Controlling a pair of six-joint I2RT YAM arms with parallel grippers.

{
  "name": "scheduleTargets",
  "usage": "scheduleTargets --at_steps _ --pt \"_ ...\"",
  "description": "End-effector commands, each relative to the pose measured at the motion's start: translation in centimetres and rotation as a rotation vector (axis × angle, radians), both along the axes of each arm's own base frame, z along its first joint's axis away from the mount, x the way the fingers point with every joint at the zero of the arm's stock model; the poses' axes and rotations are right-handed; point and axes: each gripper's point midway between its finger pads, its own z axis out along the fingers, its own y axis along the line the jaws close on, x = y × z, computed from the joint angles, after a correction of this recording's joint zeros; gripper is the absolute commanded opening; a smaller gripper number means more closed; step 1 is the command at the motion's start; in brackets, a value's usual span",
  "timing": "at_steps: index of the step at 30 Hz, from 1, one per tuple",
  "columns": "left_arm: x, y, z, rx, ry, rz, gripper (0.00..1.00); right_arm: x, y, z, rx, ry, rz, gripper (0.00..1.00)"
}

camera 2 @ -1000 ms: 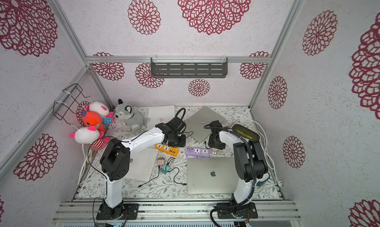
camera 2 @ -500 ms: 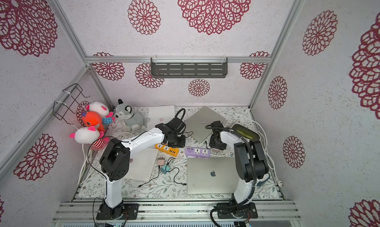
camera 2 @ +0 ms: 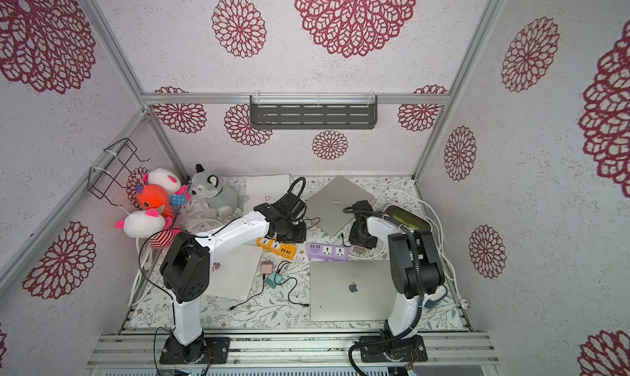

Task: Unplug the laptop charger
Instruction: Place the plug at the center of the board.

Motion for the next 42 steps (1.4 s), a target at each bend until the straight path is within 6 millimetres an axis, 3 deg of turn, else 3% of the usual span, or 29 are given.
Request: scheduleTargets --at_steps 1,8,14,18,27,32,42 --pt "0.2 0.7 1.4 -0.004 -0.027 0.012 0.31 -2.4 -1.1 -2.8 -0.022 0.136 -0.028 0.39" --pt "0.2 1.1 1.6 -0.002 -0.03 0.017 0.31 -1.0 -0.8 -1.6 -0.018 0.111 -0.017 0.57" --pt "0.5 1.4 2.4 -0.013 -0.045 0.023 0.32 0.2 -1.1 0.0 -0.034 0.075 -0.011 0.67" --pt "0.5 1.7 2.5 -0.012 -0.047 0.025 0.32 0.8 -1.1 0.4 -0.032 0.072 -0.009 0.69" --pt "0.3 2.4 2.6 -0.008 -0.051 0.034 0.32 1.8 -0.8 -0.9 0.1 0.042 -0.044 0.71" --pt "0.3 2.4 2.5 -0.008 -0.047 0.035 0.32 3.0 0.6 -1.4 0.182 0.026 -0.03 0.71" --pt "0.2 2.8 2.3 0.001 -0.044 0.04 0.32 5.8 3.2 -0.5 0.324 -0.063 0.005 0.71"
